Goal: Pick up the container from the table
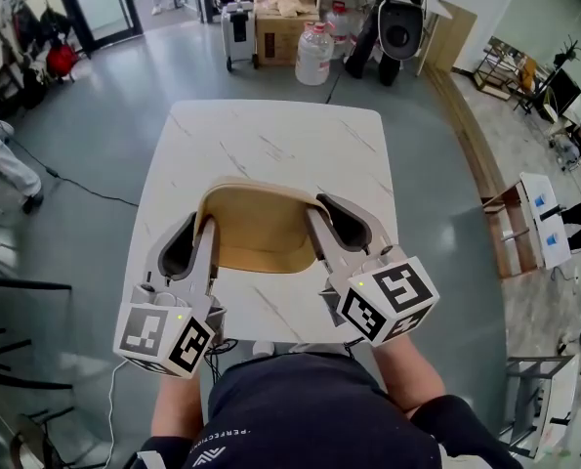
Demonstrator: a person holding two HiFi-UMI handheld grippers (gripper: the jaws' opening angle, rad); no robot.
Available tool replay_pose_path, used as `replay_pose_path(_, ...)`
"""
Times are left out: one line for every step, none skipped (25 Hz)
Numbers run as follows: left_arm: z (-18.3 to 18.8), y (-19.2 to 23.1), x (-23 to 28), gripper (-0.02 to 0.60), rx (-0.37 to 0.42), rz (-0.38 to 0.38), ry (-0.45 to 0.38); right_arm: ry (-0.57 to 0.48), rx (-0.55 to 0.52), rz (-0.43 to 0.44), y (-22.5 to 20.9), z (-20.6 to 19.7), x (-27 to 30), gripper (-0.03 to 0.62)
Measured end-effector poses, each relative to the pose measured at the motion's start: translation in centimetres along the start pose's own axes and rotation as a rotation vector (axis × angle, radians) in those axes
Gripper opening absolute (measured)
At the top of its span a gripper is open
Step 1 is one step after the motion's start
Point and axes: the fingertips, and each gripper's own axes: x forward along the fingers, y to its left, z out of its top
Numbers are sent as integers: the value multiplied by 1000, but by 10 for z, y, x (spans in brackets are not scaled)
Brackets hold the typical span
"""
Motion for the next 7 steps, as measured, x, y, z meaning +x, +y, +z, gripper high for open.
replay_pose_path(0,0,0,60,0,1,1,1,2,0,0,0,0,43)
replay_pose_path(0,0,0,60,0,2,2,3,4,0,-1,-1,0,43)
replay_pose_path(-1,0,0,60,0,3,3,4,5,0,-1,-1,0,43)
replay_pose_path(-1,-1,1,60,-1,4,4,6,7,0,-1,-1,0,43)
replay_pose_path(0,-1,1,60,-1,5,5,8,8,0,-2,-1,0,43)
replay_pose_path(0,-1,1,60,-1,6,5,9,9,0,-2,-1,0,43)
replay_pose_path(0,-1,2,60,-1,7,6,11,10,0,-2,-2,0,43)
